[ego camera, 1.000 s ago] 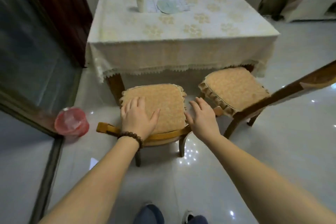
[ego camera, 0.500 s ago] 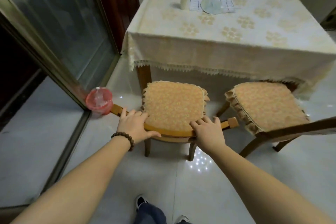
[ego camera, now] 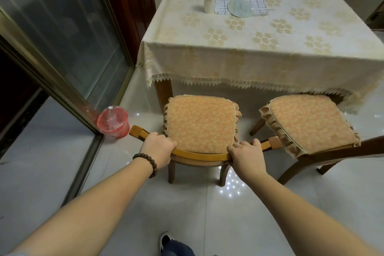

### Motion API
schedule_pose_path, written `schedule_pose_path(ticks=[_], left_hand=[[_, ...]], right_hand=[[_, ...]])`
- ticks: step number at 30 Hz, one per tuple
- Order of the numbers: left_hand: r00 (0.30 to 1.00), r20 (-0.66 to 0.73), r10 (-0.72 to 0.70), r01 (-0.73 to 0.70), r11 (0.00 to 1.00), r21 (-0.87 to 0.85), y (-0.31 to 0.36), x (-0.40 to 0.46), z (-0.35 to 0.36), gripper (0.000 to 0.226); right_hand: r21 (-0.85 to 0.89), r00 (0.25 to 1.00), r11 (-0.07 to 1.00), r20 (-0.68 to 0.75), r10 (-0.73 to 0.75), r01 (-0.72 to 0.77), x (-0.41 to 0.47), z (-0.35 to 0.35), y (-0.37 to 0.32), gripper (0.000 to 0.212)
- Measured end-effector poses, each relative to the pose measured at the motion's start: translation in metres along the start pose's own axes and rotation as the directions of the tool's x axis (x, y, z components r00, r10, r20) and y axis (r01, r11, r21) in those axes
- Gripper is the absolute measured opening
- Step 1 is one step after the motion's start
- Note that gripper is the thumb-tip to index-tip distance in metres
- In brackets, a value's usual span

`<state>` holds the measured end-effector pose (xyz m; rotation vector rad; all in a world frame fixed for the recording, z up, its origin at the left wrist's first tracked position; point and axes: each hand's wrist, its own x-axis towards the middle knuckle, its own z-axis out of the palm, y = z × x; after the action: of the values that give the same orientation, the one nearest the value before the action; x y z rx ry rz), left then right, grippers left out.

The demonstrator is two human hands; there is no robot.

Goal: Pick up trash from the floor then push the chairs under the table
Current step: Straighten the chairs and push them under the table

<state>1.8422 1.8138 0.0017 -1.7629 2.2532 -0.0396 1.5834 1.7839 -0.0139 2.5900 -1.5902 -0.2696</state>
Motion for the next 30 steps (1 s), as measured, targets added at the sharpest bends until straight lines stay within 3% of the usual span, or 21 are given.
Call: schedule_pose_path(ticks=[12, 21, 30], left_hand=[[0.997, -0.013, 0.072, -0.071, 0.997, 0.031, -0.059, 0.044, -0.001, 0.016], [0.999, -0.032, 0.034, -0.033, 0.999, 0.027, -0.058, 0.106, -0.009, 0.013], [0.999, -0.025, -0.026, 0.026, 1.000, 0.017, -0.065, 0.178, -0.012, 0.020]], right_hand=[[0.053, 0.987, 0.997, -0.151, 0.058, -0.051, 0.052, -0.003, -0.024, 0.030], [0.027, 0.997, 0.999, -0.066, 0.026, -0.024, 0.108, 0.002, 0.022, 0.032], [0.074, 0.984, 0.997, -0.178, -0.007, 0.021, 0.175, 0.007, 0.067, 0.028]])
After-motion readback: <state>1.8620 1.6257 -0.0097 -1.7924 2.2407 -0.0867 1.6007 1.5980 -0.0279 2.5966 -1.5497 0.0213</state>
